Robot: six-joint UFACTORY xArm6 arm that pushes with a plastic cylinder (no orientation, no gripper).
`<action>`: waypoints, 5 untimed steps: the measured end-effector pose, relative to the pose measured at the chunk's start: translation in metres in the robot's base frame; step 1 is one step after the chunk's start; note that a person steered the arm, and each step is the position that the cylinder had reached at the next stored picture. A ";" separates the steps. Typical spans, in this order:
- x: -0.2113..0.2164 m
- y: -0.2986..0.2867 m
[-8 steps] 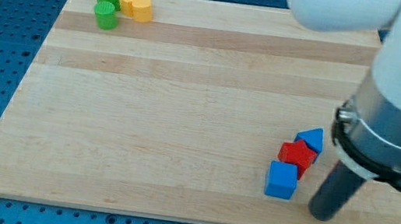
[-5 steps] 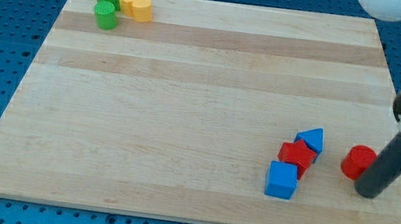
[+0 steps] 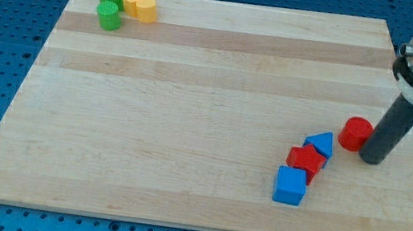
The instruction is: Move the red circle to the top right
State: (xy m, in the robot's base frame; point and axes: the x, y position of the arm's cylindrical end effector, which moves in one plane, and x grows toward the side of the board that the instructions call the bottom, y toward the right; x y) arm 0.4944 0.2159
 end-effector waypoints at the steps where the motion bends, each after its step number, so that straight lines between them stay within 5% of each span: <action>1: -0.005 -0.009; 5: -0.028 -0.043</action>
State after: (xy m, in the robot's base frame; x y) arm 0.4662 0.1725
